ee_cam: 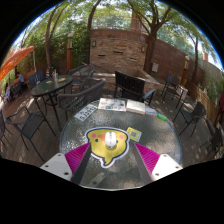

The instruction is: Arrange mouse

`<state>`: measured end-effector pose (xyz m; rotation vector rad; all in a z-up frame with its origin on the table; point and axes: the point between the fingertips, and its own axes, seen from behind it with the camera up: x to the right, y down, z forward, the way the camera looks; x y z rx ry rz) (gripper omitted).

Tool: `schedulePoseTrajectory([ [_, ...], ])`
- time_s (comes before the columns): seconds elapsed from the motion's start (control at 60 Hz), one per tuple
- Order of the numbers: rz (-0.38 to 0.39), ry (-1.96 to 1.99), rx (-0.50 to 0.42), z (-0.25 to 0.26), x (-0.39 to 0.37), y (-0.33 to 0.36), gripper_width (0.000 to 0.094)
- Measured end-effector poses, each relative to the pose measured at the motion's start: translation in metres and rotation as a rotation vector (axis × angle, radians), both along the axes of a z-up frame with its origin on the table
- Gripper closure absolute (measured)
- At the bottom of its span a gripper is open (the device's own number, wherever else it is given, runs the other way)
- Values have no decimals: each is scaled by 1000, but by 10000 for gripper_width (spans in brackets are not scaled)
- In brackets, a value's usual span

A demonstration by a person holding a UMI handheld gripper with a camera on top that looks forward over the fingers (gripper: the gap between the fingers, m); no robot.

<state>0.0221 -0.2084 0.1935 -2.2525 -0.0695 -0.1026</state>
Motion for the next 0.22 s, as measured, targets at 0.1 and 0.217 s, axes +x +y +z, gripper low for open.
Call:
schedulePoseTrajectory([
  [0.1, 0, -6, 2, 5, 1, -7, 74],
  [0.217, 9, -15, 1, 6, -1, -9, 75],
])
